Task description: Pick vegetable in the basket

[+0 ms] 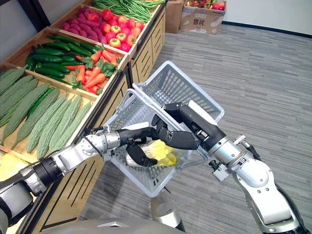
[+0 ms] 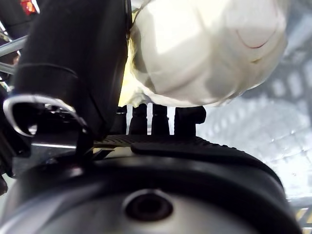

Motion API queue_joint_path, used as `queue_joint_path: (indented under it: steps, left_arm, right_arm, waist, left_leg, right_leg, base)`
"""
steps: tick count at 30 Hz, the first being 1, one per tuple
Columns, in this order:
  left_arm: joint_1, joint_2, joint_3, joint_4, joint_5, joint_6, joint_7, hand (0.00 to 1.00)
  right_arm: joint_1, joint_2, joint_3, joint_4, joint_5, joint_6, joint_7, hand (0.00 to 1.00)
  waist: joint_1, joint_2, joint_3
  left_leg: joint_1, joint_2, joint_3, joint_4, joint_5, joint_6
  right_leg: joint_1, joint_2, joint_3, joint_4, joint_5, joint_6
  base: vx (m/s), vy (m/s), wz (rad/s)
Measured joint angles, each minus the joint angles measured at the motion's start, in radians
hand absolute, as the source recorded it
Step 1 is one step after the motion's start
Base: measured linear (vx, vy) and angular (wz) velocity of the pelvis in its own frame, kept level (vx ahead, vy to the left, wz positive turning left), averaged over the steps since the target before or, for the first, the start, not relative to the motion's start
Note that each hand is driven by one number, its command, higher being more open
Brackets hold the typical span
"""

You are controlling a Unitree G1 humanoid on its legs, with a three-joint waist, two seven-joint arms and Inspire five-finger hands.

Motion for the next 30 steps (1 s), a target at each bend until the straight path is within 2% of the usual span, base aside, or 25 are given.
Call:
queue_joint_path:
  steps: [4, 5, 12, 19, 24, 28, 30]
  left_arm:
    - [0.0, 0.002, 0.003, 0.0, 0.005, 0.0, 0.0, 0.0]
    - [0.0, 0.001, 0.009, -0.001, 0.006, 0.0, -0.001, 1.0]
    - [-0.001, 0.002, 0.066, -0.003, 0.058, -0.001, 0.0, 1.0]
    - [-0.008, 0.002, 0.077, -0.026, 0.115, -0.012, 0.0, 1.0]
    - [-0.071, 0.012, 0.07, -0.065, 0.127, -0.019, -0.022, 1.0]
    - [-0.168, 0.103, 0.013, -0.156, 0.154, -0.055, -0.031, 1.0]
    - [-0.239, 0.215, -0.035, -0.241, 0.096, -0.086, -0.06, 1.0]
  right_arm:
    - [0.026, 0.007, 0.0, 0.0, -0.009, 0.0, 0.012, 0.0]
    - [0.026, 0.009, 0.0, 0.0, -0.01, 0.0, 0.013, 0.0]
    - [0.026, 0.042, -0.008, 0.0, -0.011, 0.0, 0.016, 0.0]
    - [0.028, 0.052, -0.008, 0.0, -0.022, 0.0, 0.025, 0.0]
    - [0.029, 0.063, -0.012, 0.0, -0.026, 0.0, 0.038, 0.0]
    - [0.027, 0.088, -0.041, 0.0, -0.026, 0.0, 0.05, 0.0]
    - [0.025, 0.088, -0.07, -0.002, -0.024, 0.0, 0.055, 0.0]
  waist:
    - [0.005, 0.004, 0.001]
    - [0.005, 0.004, 0.001]
    - [0.006, 0.005, 0.001]
    - [0.009, 0.005, 0.002]
    - [0.021, 0.004, 0.002]
    - [0.033, 0.005, 0.003]
    - [0.037, 0.006, 0.003]
  left_leg:
    - [-0.001, 0.001, -0.004, 0.001, 0.0, 0.0]
    - [-0.002, 0.001, -0.006, 0.001, 0.0, 0.0]
    - [-0.023, 0.004, -0.039, 0.014, -0.001, 0.003]
    - [-0.033, 0.002, -0.065, 0.02, -0.002, 0.008]
    - [-0.039, 0.005, -0.077, 0.031, -0.005, 0.012]
    - [-0.044, 0.005, -0.086, 0.034, -0.005, 0.012]
    - [-0.048, 0.004, -0.091, 0.036, -0.005, 0.013]
  right_leg:
    - [0.0, 0.0, -0.004, 0.0, 0.0, 0.0]
    - [0.0, -0.001, -0.006, 0.0, 0.0, 0.0]
    - [0.003, -0.006, -0.033, 0.0, 0.0, 0.0]
    - [0.014, -0.019, -0.053, 0.0, -0.001, 0.0]
    - [0.017, -0.021, -0.061, 0.0, -0.001, 0.0]
    - [0.018, -0.022, -0.068, 0.0, -0.001, 0.0]
    - [0.018, -0.023, -0.074, 0.0, -0.001, 0.0]
  base:
    - [0.03, 0.034, 0.03]
    - [0.0, 0.0, 0.0]
    - [0.01, 0.029, 0.11]
    - [0.0, 0.026, 0.11]
    - [0.01, 0.027, 0.05]
    - [0.02, 0.025, 0.05]
    - [0.02, 0.03, 0.05]
